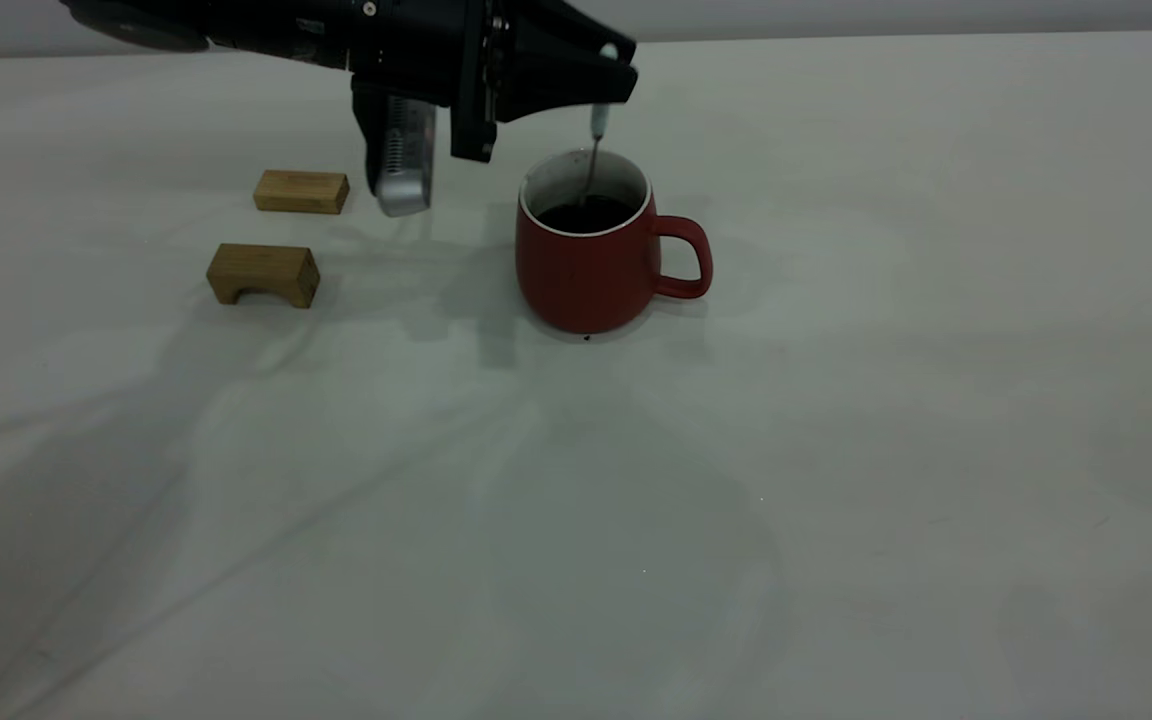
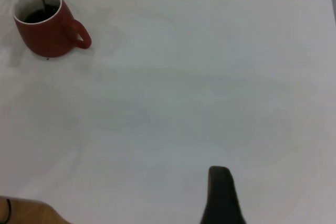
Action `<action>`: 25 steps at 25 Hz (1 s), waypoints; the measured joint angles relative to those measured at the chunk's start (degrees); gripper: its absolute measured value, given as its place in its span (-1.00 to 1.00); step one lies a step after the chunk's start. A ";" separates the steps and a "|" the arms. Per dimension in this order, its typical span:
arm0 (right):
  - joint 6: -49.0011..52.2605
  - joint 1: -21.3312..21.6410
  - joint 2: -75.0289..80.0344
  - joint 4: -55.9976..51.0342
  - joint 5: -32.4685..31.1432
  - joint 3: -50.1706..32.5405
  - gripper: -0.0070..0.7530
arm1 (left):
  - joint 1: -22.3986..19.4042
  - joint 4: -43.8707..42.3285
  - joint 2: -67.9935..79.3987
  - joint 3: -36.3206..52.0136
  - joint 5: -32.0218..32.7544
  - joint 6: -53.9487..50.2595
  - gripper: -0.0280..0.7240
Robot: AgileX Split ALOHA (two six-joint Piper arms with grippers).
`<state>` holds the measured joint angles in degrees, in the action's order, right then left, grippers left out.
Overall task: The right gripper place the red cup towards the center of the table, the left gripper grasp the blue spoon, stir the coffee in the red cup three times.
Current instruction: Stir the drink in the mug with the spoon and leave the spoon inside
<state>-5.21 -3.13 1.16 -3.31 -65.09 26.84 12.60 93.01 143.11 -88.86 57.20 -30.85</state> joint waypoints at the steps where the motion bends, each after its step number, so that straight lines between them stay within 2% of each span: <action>1: 0.00 0.00 0.00 0.00 0.00 0.00 0.56 | 0.00 0.56 0.11 0.00 1.66 -0.97 -0.45; 4: 0.00 0.00 0.00 0.00 0.00 0.00 0.56 | 0.00 0.69 0.17 0.00 4.04 -7.58 -0.45; 8: 0.00 0.00 0.00 0.00 0.00 0.00 0.56 | 0.00 -2.40 0.17 0.00 3.86 -14.67 -0.45; 11: 0.00 0.00 0.00 0.00 0.00 0.00 0.56 | 0.00 -5.08 0.17 0.00 1.46 -14.11 -0.45; 14: 0.00 0.00 0.00 0.00 0.00 0.00 0.56 | 0.00 -6.33 0.17 0.00 -0.95 -8.04 -0.45; 17: 0.00 0.00 0.00 0.00 0.00 0.00 0.56 | 0.00 -5.35 0.17 0.00 -1.22 0.82 -0.45; 19: 0.00 0.00 0.00 0.00 0.00 0.00 0.56 | 0.00 -3.95 0.17 0.00 0.17 2.48 -0.45; 22: 0.00 0.00 0.00 0.00 0.00 0.00 0.56 | 0.05 -2.89 0.17 0.00 4.34 -2.06 -0.45; 25: 0.00 0.00 0.00 0.00 0.00 0.00 0.56 | 0.05 -4.57 0.17 0.00 5.31 -10.19 -0.45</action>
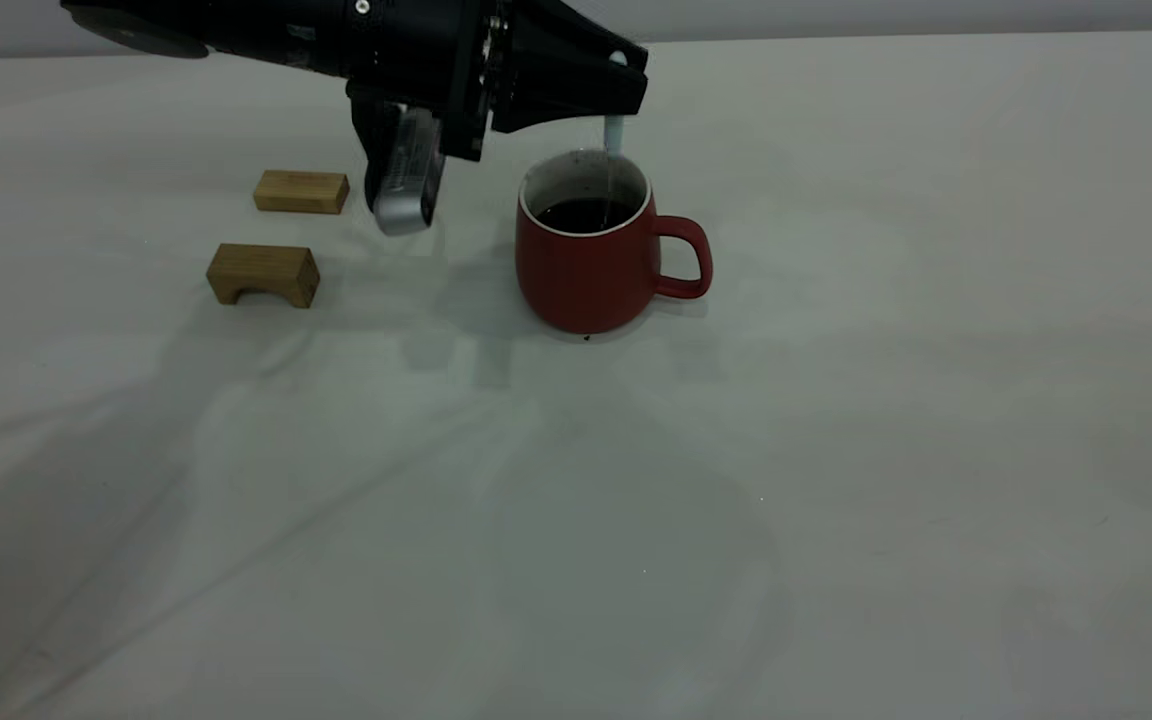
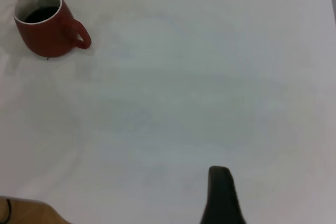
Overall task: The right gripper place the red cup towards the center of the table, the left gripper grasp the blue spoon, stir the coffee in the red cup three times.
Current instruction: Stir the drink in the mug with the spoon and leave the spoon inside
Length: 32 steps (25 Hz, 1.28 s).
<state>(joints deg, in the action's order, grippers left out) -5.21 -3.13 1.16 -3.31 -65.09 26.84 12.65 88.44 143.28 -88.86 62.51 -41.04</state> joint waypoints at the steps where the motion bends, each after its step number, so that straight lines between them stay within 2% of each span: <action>1: 0.00 0.00 0.00 0.00 0.00 0.00 0.56 | 0.00 -0.95 0.00 -0.06 -0.36 -2.02 -0.45; 7: 0.00 0.00 0.00 0.00 0.00 0.00 0.56 | 0.00 -3.97 0.04 -1.98 -5.24 -0.37 -0.45; 23: 0.00 0.00 0.00 0.00 0.00 0.00 0.56 | 0.00 -7.35 0.24 -1.98 -4.15 11.15 -0.43; 25: 0.00 0.00 0.00 0.00 0.00 0.00 0.56 | 0.00 -7.71 0.28 -1.98 -4.09 12.69 -0.35; 30: 0.00 0.00 0.00 0.00 0.00 0.00 0.56 | 0.00 -7.82 0.28 -1.98 -1.34 17.01 0.09; 32: 0.00 0.00 0.00 0.00 0.00 0.00 0.56 | 0.00 -7.94 0.28 -2.39 1.05 18.49 0.21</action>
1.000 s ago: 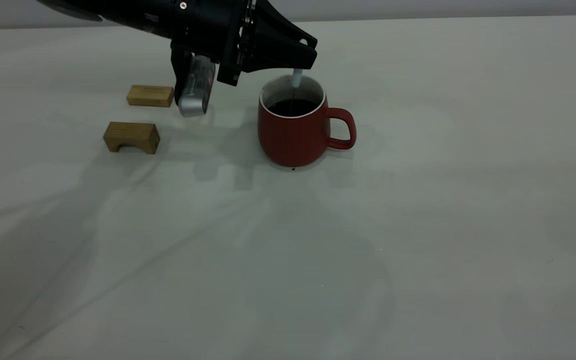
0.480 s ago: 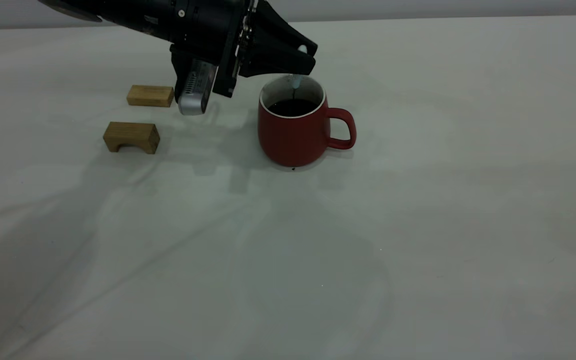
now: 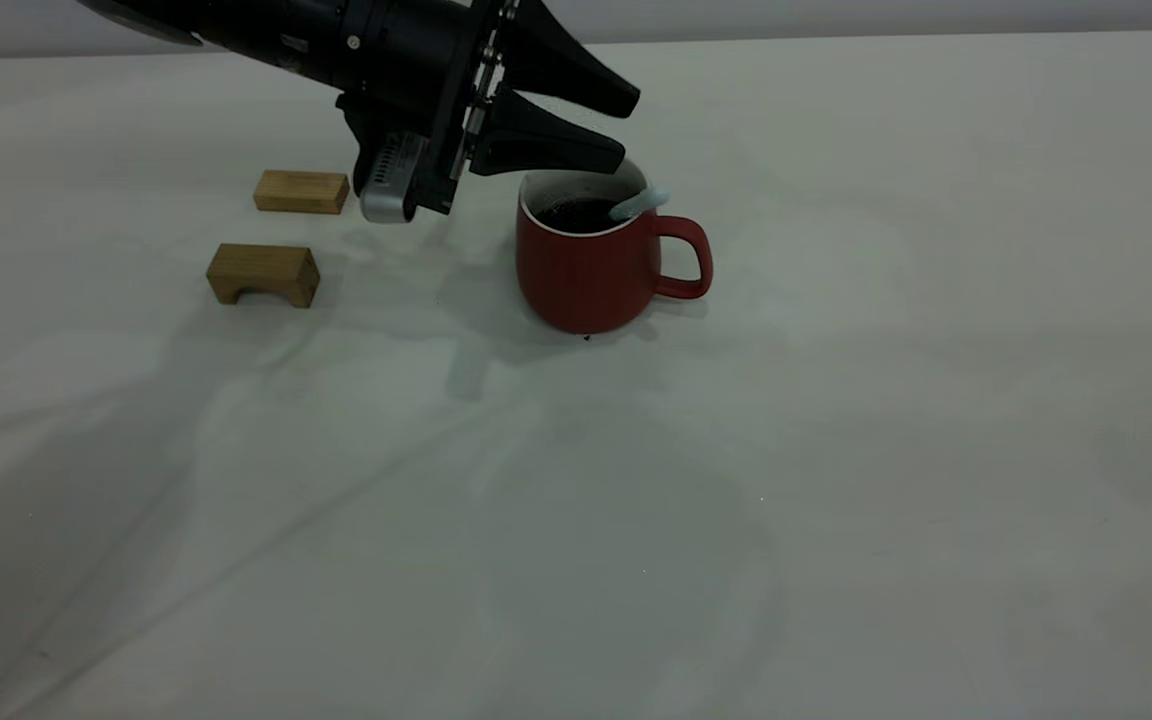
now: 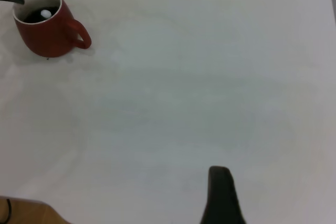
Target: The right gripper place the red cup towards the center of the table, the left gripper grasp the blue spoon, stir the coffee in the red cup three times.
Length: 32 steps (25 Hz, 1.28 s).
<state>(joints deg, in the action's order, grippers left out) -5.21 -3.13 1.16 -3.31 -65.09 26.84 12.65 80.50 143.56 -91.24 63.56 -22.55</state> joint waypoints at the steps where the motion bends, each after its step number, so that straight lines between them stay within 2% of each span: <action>1: 0.00 0.00 0.00 0.00 0.00 0.00 0.56 | 0.00 -0.13 0.00 -0.39 1.09 0.39 0.25; 5: 0.00 0.00 0.00 0.00 0.00 0.00 0.56 | -0.07 -5.31 -2.05 -4.06 2.29 0.91 0.30; 14: 0.00 0.00 0.00 0.00 0.00 0.00 0.56 | -0.23 -49.76 -16.58 -18.84 3.35 0.97 0.30; 22: 0.00 0.00 0.00 0.00 0.00 0.00 0.56 | -0.24 -72.84 -36.17 -19.58 3.35 3.57 0.30; 27: 0.00 0.00 0.00 0.00 0.00 0.00 0.56 | -0.24 -76.71 -49.07 -18.19 3.35 11.46 0.30; 32: 0.00 0.00 0.00 0.00 0.00 0.00 0.56 | -0.24 -76.84 -61.32 -5.39 3.35 16.14 0.30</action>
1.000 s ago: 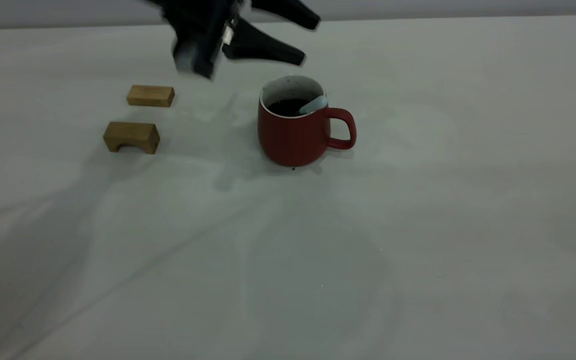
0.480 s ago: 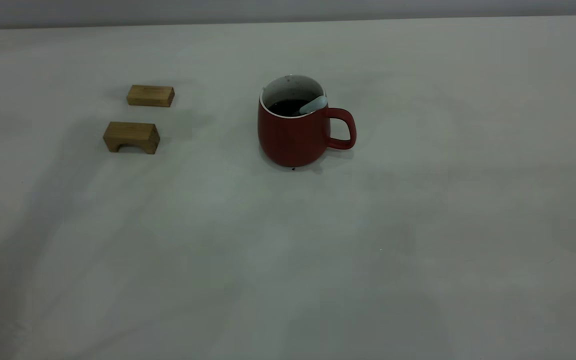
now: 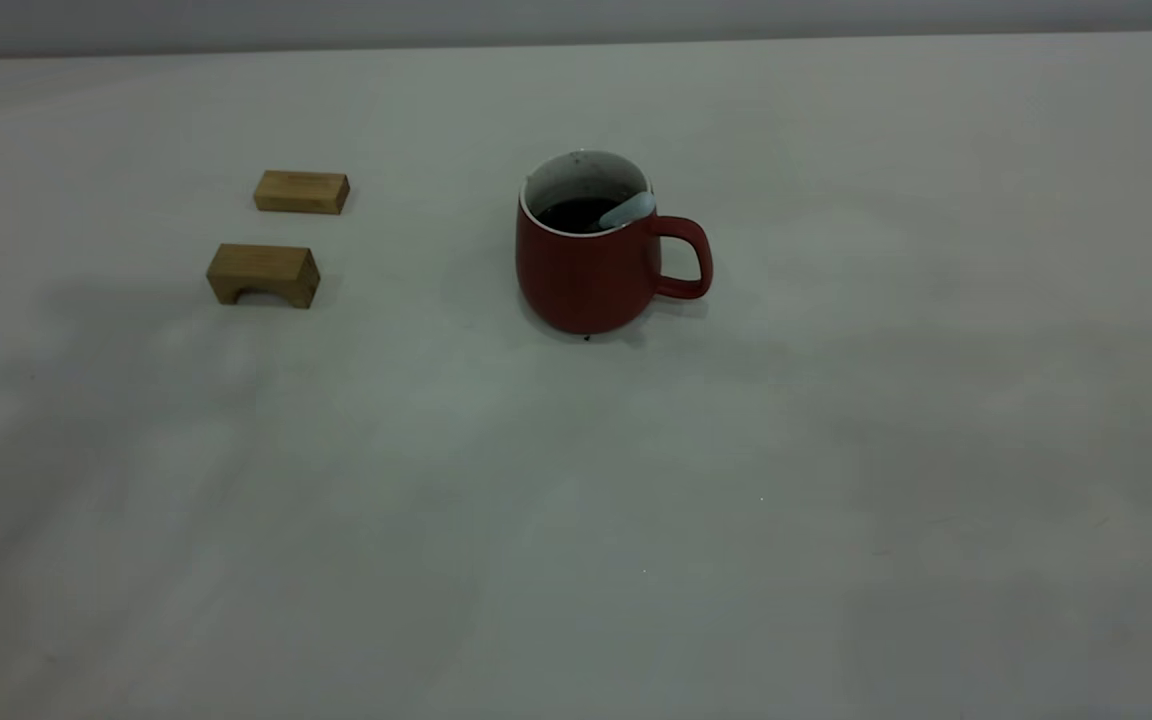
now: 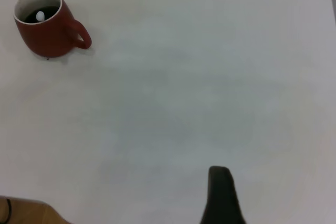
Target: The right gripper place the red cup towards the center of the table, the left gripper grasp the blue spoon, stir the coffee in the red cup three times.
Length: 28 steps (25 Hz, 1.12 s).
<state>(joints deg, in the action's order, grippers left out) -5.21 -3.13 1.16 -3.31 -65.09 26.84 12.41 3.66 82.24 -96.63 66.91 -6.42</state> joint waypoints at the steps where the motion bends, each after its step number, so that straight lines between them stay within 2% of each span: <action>1: 0.00 0.00 0.00 0.00 0.00 0.00 0.56 | 0.00 -0.13 -1.98 3.63 0.00 0.63 0.30; 10: 0.00 0.00 0.00 0.00 0.00 0.00 0.56 | -0.41 -1.40 -27.97 33.97 0.00 4.37 0.30; 15: 0.00 0.00 0.00 0.00 0.00 0.00 0.56 | -7.55 -0.87 -43.85 48.06 0.00 9.32 0.30; 19: 0.00 0.00 0.00 0.00 0.00 0.00 0.56 | -10.72 -0.87 -54.89 56.00 -0.24 10.20 0.30; 28: 0.00 0.00 0.00 0.00 0.00 0.00 0.56 | -10.79 -2.63 -75.47 63.60 -1.42 9.96 0.30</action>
<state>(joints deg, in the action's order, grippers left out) -5.21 -3.13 1.16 -3.31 -65.09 26.84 1.62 1.03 6.76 -33.04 65.49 3.55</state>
